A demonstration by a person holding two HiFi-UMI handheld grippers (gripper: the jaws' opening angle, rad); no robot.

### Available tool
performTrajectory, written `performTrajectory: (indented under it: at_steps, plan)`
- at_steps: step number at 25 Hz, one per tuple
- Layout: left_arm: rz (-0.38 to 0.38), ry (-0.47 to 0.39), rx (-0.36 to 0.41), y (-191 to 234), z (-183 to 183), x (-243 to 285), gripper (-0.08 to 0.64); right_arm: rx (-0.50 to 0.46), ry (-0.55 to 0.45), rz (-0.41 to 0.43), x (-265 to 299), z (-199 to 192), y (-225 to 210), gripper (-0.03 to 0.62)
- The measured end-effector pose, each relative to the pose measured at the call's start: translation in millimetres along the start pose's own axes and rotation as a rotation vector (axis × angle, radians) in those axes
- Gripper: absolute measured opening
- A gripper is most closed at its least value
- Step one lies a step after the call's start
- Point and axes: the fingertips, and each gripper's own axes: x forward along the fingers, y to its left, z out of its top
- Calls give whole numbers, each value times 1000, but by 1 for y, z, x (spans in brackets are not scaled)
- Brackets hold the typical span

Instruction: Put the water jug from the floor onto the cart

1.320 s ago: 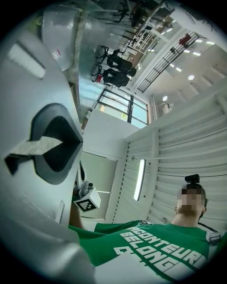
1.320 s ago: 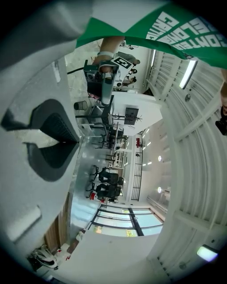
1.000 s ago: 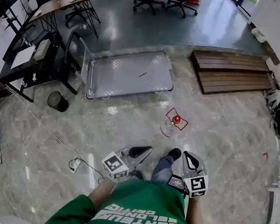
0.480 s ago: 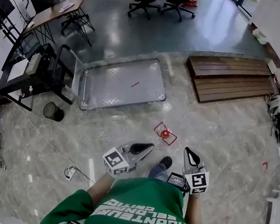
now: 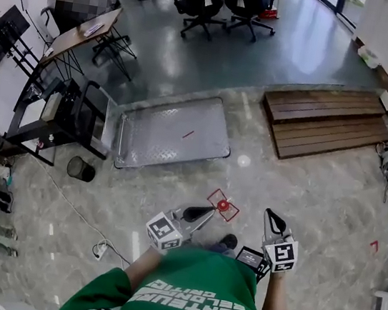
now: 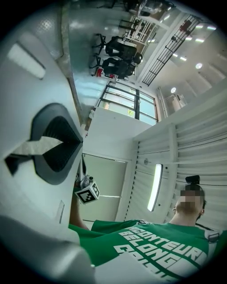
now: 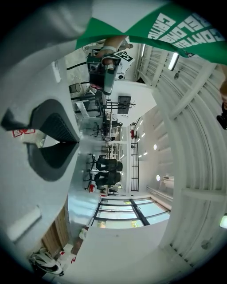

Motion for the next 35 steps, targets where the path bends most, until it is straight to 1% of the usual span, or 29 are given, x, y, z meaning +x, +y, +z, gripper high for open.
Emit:
performTrajectory:
  at_steps: [3,6,15,17,20,25,30,35]
  plan:
    - [5,5,16,5,-2,13,17,-4,-19,-4,4,0,-11,-8]
    - [-5,2,26,6,-1,23,17,5,-28,-4,3,0,-13,-8]
    - [-82,8,31,5,-6,43,17,18,5,-24,-1,-13,-6,-8]
    - [-88,7,28,8,-9,42,17,21,20,-24,1,-17,-3,-8]
    - [-69,-6,13,18,-13,40,17,8,49,-10,9,-21,1,-8]
    - [-30,-20,-27,34,-18,30,17,-28,74,27,24,-15,6,-8]
    - [-12,-15,-47,48,-21,26,17,-31,96,44,39,-14,7,-8]
    - [1,7,-65,62,-46,23,17,-49,115,76,50,-30,14,-8]
